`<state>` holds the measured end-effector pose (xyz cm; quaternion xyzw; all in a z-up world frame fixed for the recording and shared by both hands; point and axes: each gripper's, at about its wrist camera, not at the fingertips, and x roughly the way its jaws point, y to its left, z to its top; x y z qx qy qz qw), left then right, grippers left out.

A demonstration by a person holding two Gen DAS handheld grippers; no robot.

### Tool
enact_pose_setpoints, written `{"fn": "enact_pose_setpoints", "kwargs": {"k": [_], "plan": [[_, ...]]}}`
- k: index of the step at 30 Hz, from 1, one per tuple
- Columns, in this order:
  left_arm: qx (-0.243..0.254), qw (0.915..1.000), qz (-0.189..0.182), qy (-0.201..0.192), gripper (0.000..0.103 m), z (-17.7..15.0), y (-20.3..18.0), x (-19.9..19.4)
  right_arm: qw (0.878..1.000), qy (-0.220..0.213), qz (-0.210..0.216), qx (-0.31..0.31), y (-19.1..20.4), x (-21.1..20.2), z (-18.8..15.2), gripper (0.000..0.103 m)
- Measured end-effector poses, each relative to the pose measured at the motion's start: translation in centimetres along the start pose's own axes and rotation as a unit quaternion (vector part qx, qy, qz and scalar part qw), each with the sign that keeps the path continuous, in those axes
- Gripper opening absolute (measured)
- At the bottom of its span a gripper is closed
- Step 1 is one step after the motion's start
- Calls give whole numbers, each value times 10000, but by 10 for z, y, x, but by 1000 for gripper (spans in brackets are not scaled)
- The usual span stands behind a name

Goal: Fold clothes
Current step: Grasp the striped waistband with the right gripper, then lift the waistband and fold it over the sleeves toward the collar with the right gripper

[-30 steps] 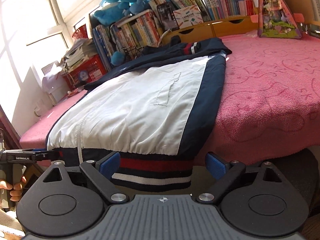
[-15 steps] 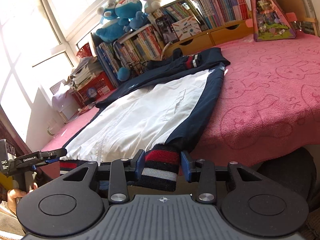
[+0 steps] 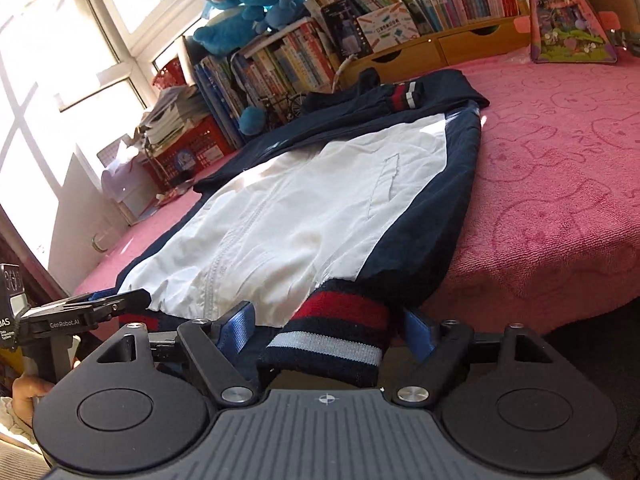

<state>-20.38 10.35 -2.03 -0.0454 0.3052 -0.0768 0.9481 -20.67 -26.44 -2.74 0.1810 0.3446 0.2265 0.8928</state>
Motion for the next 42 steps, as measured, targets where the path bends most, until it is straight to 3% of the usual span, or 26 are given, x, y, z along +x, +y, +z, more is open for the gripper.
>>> {"fn": "enact_pose_setpoints", "kwargs": {"k": [3,4,5,6,8,11,17,21,25,27,30,32,34,35,37,39,42], "plan": [[-302,9995,-91,1,103,0,10,4,9997,51,-84,230,-6,5,-4,82],[-390,9992,-107,-62,102,1,12,2,9993,24,-64,371,-10,6,-4,76],[-477,9987,-123,-125,97,2,13,1,9987,11,-74,501,-13,6,-2,60],[-565,9981,-139,-188,92,3,15,-1,9980,-2,-85,630,-16,7,-1,54],[-694,9969,-165,-335,71,7,18,-7,9958,-26,21,910,-22,5,1,45],[-955,9938,-330,-466,62,20,28,-14,9897,-57,335,1390,-30,1,7,35],[-1145,9903,-540,-577,60,47,37,-8,9678,-108,1200,2208,-41,-4,30,32],[-1055,9883,-835,-722,60,75,39,0,9419,-75,1905,2766,-47,7,56,30],[-698,9891,-606,-1142,60,123,39,19,9199,-201,2396,3097,-43,40,104,30],[-525,9911,-335,-1180,60,146,41,40,9271,-337,2256,2972,-39,65,135,29],[-397,9957,-26,-833,65,161,46,80,9426,-300,1842,2768,-39,106,159,29],[-445,9978,116,-476,65,157,50,100,9515,-210,1568,2639,-40,135,171,29],[-384,9982,185,-414,66,146,54,100,9598,-101,1284,2494,-40,162,180,29],[-289,9984,180,-453,75,139,56,95,9662,-6,1127,2320,-40,170,175,29],[-95,9988,219,-424,90,126,58,90,9828,30,883,1623,-34,170,167,30],[128,9993,319,-174,92,115,59,94,9977,53,512,450,-20,157,161,41],[406,9973,545,269,92,101,56,114,9963,-53,273,-814,-6,121,157,58]]}}
